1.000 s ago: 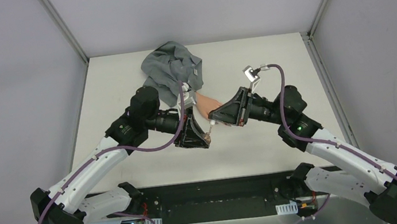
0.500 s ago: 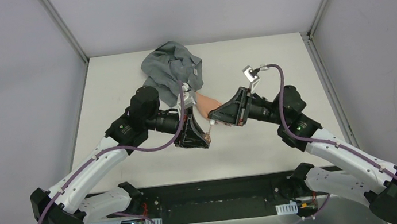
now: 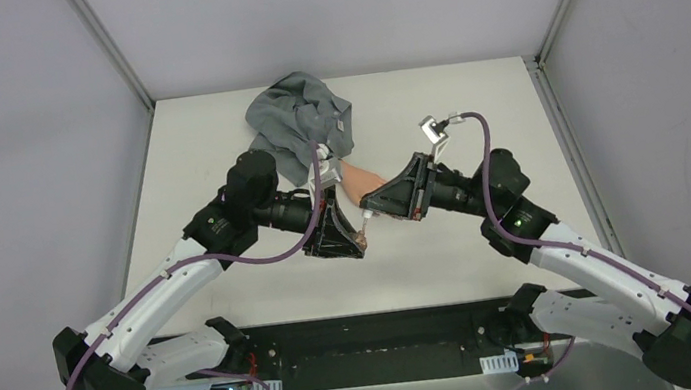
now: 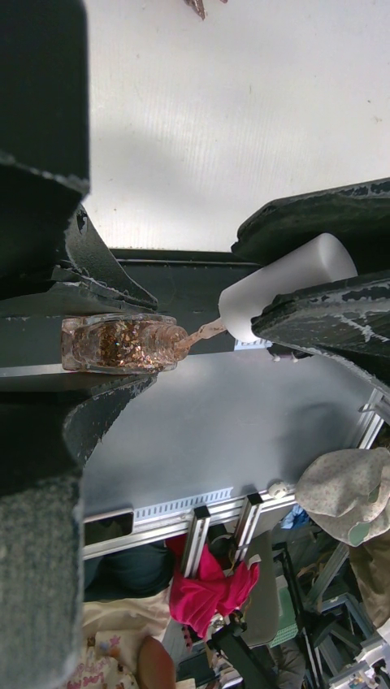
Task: Paint the nails
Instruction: Close the nail polish bottle.
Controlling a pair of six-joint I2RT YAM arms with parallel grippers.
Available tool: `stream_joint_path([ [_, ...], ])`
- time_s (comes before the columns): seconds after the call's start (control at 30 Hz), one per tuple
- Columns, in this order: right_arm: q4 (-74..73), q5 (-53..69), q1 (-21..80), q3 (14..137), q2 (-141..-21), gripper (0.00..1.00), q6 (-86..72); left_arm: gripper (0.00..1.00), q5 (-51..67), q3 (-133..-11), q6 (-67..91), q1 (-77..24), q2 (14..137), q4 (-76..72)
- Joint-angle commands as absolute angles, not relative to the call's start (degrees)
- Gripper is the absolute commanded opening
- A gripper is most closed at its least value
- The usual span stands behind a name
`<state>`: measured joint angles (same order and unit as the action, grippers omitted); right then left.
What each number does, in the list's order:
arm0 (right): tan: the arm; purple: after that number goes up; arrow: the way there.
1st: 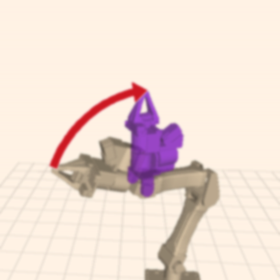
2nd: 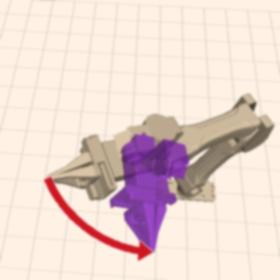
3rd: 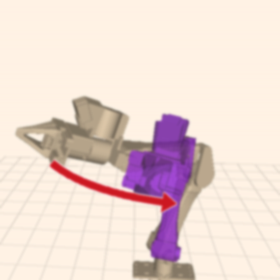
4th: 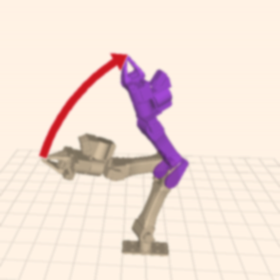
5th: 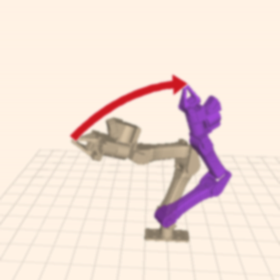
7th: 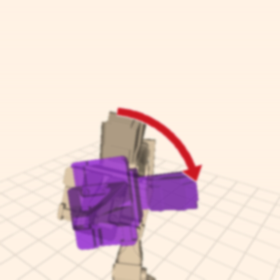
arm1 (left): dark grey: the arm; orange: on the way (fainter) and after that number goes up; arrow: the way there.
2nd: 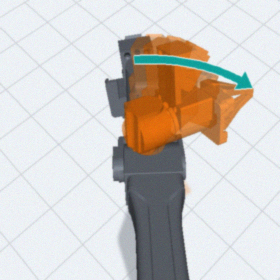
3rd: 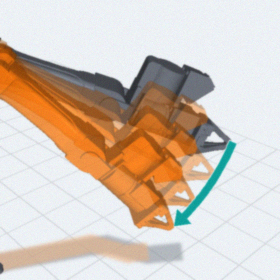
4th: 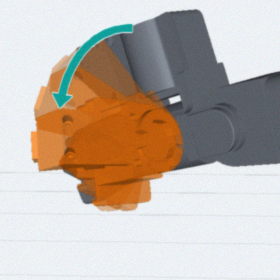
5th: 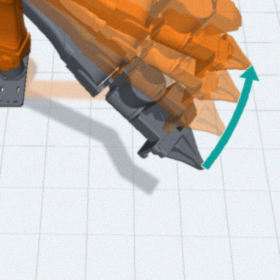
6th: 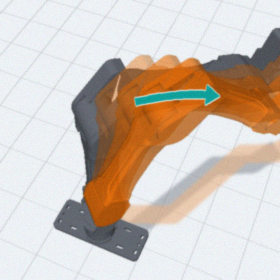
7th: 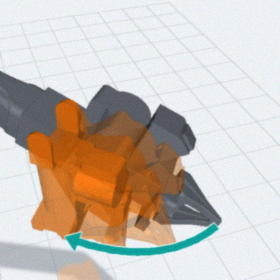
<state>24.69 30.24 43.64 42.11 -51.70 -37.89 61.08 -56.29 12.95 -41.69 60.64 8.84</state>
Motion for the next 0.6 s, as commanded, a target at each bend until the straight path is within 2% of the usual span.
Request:
stream_joint_path([
  [0.0,28.08,30.43,44.09,44.86,-51.64,0.0,-36.94,0.0,62.58,-56.33,13.14,-42.32,60.34,6.41],
  [0.57,27.69,31.77,44.39,45.5,-51.96,0.0,-36.73,0.0,62.41,-56.34,13.1,-42.3,60.22,6.41],
])
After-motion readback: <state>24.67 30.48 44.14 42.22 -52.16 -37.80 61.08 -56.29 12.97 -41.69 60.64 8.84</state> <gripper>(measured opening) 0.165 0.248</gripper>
